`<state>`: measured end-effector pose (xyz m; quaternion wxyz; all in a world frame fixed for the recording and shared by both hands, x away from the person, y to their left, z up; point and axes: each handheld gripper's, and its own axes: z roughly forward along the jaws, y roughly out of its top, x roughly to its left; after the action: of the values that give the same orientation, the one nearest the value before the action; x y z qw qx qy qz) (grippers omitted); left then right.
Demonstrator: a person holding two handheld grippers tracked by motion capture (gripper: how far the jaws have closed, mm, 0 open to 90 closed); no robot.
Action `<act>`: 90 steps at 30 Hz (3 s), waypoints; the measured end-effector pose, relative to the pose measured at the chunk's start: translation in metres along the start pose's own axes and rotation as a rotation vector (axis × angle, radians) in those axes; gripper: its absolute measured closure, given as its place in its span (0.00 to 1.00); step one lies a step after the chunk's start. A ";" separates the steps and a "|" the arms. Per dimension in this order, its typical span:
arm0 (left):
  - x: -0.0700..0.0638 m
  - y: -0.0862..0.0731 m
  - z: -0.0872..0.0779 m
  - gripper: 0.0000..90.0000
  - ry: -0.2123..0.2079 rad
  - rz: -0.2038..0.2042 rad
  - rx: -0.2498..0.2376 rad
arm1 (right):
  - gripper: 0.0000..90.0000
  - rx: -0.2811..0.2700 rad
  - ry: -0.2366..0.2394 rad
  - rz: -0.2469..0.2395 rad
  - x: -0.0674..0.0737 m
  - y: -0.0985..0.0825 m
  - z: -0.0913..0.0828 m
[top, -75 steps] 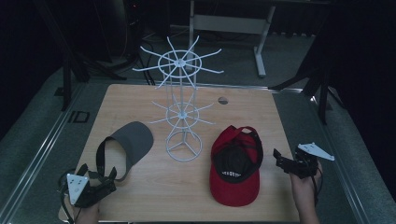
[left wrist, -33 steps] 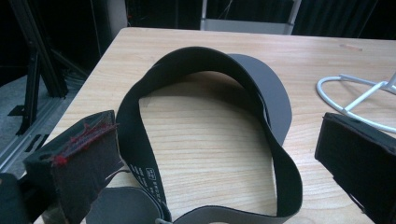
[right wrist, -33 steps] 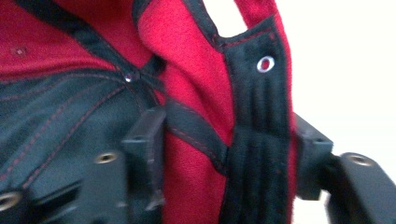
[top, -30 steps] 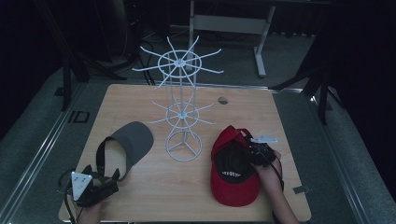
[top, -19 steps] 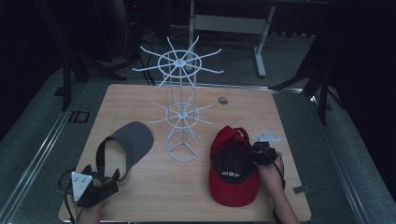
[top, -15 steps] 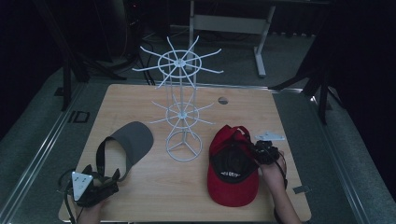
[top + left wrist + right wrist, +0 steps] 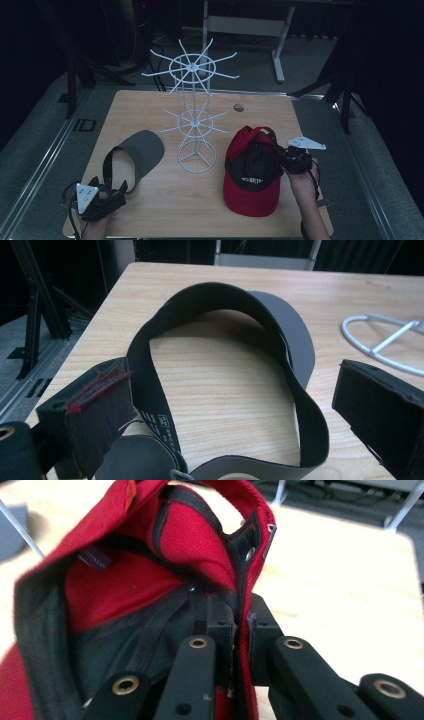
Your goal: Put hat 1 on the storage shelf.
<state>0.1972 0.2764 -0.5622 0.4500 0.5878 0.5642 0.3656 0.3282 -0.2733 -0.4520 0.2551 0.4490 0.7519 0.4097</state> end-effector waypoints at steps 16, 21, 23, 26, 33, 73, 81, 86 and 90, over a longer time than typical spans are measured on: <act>0.000 0.002 0.002 0.03 -0.119 -0.016 0.034 | 0.94 -0.161 0.024 -0.034 0.012 0.042 -0.055; -0.006 0.005 -0.001 0.03 -0.185 -0.009 0.032 | 0.94 -0.192 0.028 -0.025 0.011 0.049 -0.064; -0.007 0.007 -0.004 0.03 -0.219 0.006 0.039 | 0.94 -0.194 0.028 -0.023 0.010 0.050 -0.066; -0.009 0.010 -0.005 0.04 -0.277 0.003 0.065 | 0.94 -0.200 0.041 -0.014 0.008 0.051 -0.068; -0.030 0.027 -0.009 0.04 -0.409 0.047 0.068 | 0.94 -0.226 0.062 -0.010 0.011 0.057 -0.079; -0.161 0.171 -0.015 0.13 -0.774 0.290 -0.041 | 0.93 -0.332 0.221 -0.093 0.050 0.084 -0.125; -0.182 0.183 -0.005 0.14 -0.803 0.336 -0.046 | 0.93 -0.342 0.239 -0.111 0.058 0.084 -0.132; -0.198 0.192 0.000 0.15 -0.823 0.367 -0.050 | 0.93 -0.346 0.253 -0.116 0.061 0.083 -0.134; -0.209 0.200 0.004 0.15 -0.830 0.382 -0.055 | 0.93 -0.352 0.260 -0.125 0.065 0.082 -0.135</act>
<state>0.2482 0.0770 -0.3588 0.5780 0.7659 0.2075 0.1906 0.2344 -0.2463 -0.3114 0.2553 0.2935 0.7218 0.5724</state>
